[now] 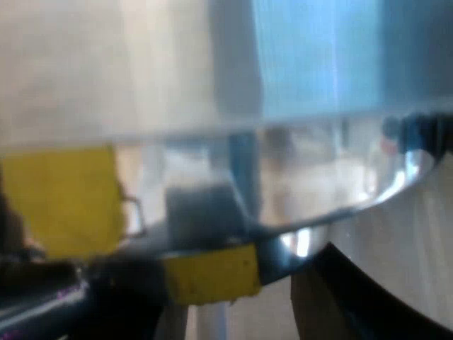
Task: Put the handle in the coffee machine
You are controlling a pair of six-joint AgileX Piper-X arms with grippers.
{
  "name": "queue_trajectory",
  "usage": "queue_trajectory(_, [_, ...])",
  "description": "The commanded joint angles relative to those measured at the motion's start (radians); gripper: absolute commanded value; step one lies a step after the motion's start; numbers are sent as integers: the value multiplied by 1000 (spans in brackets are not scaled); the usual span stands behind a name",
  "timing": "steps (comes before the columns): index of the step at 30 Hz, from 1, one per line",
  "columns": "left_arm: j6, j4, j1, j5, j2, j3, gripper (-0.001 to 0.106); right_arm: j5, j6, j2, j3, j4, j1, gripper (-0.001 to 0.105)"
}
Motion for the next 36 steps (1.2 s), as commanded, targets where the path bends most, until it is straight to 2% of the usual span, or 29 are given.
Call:
queue_trajectory(1, [3,48,-17,60,-9,2,1,-28,-9,-22,-23,-67,-6,39])
queue_trajectory(10, [15,69,-146,56,-9,8,1,-26,-10,-22,-23,-66,-6,39])
queue_trajectory(14, [-7,69,-162,43,-9,8,0,-27,-10,-22,-23,-66,-6,39])
queue_trajectory(20, [-67,61,-162,43,-9,37,0,-27,-12,-22,-23,-66,-6,39])
queue_trajectory(25, [-186,-92,-164,-21,-58,121,0,-27,-12,-22,-23,-66,-6,39])
queue_trajectory(27, [-207,-121,-167,-21,-79,134,0,-27,-7,-22,-23,-63,-6,39])
queue_trajectory(29, [-229,-140,-169,-21,-101,142,0,-25,3,-22,-23,-48,-6,39])
queue_trajectory(30, [-273,-157,-177,-42,-129,156,0,-25,23,-26,-23,-29,-3,39])
queue_trajectory(33, [-280,-167,-178,-46,-132,178,0,-34,69,-44,-15,54,12,39])
queue_trajectory(34, [-303,-181,-178,-54,-132,190,0,-39,85,-50,-11,104,17,39])
queue_trajectory(36, [-333,-183,-178,-53,-132,192,0,-67,157,-74,11,201,28,39])
